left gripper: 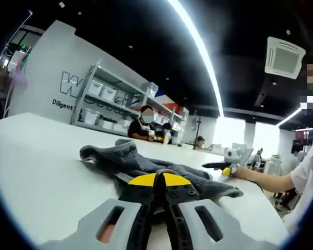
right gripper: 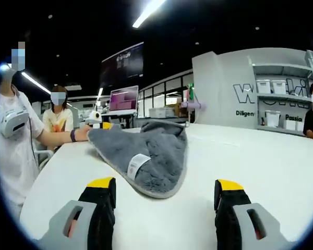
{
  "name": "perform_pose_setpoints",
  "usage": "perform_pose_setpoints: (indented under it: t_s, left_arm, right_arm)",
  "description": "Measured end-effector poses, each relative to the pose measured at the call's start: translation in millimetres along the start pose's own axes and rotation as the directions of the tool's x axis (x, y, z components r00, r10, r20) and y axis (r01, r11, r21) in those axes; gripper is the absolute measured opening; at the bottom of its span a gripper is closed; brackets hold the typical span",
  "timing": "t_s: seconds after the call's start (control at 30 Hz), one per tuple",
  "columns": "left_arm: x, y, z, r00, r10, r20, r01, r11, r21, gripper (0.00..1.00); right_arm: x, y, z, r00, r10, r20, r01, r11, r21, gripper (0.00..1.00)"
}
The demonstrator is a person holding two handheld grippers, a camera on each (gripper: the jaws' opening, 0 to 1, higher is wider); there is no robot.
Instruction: Fold the towel on the table until its edges align and the towel forms a compact rectangular stack.
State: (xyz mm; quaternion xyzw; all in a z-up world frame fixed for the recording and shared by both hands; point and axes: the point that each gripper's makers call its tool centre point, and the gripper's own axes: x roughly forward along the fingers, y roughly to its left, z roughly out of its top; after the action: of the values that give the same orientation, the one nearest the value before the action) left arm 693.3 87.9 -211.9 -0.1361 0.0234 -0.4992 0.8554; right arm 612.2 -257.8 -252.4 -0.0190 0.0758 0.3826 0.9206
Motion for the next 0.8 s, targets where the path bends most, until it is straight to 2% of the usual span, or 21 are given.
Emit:
perform_pose_setpoints:
  t_s: [0.07, 0.17, 0.27, 0.5, 0.63, 0.8]
  left_arm:
    - [0, -0.3, 0.1, 1.000, 0.000, 0.001, 0.000, 1.000, -0.002, 0.02]
    - [0, -0.6, 0.0, 1.000, -0.001, 0.001, 0.001, 1.000, -0.003, 0.02]
    - [0, -1.2, -0.2, 1.000, -0.001, 0.000, 0.001, 1.000, -0.003, 0.02]
    - [1, -2.7, 0.0, 1.000, -0.002, 0.000, 0.002, 1.000, -0.003, 0.02]
    - [1, -3.7, 0.1, 1.000, -0.002, 0.000, 0.002, 1.000, -0.002, 0.02]
    - [1, -4.6, 0.1, 1.000, -0.002, 0.000, 0.002, 1.000, -0.002, 0.02]
  right_arm:
    - [-1, 0, 0.0, 1.000, 0.008, 0.001, -0.008, 1.000, 0.001, 0.72]
    - [-1, 4, 2.5, 0.999, 0.033, 0.016, -0.033, 0.999, 0.003, 0.63]
    - [0, 5, 1.9, 0.999, 0.042, 0.013, -0.042, 0.999, 0.006, 0.60]
    - [16, 20, -6.8, 0.996, 0.077, -0.049, -0.076, 0.997, 0.020, 0.51]
    - [18, 19, -15.0, 0.993, 0.072, -0.096, -0.071, 0.997, 0.014, 0.45]
    - [15, 17, -9.5, 0.996, 0.059, -0.069, -0.057, 0.998, 0.032, 0.38]
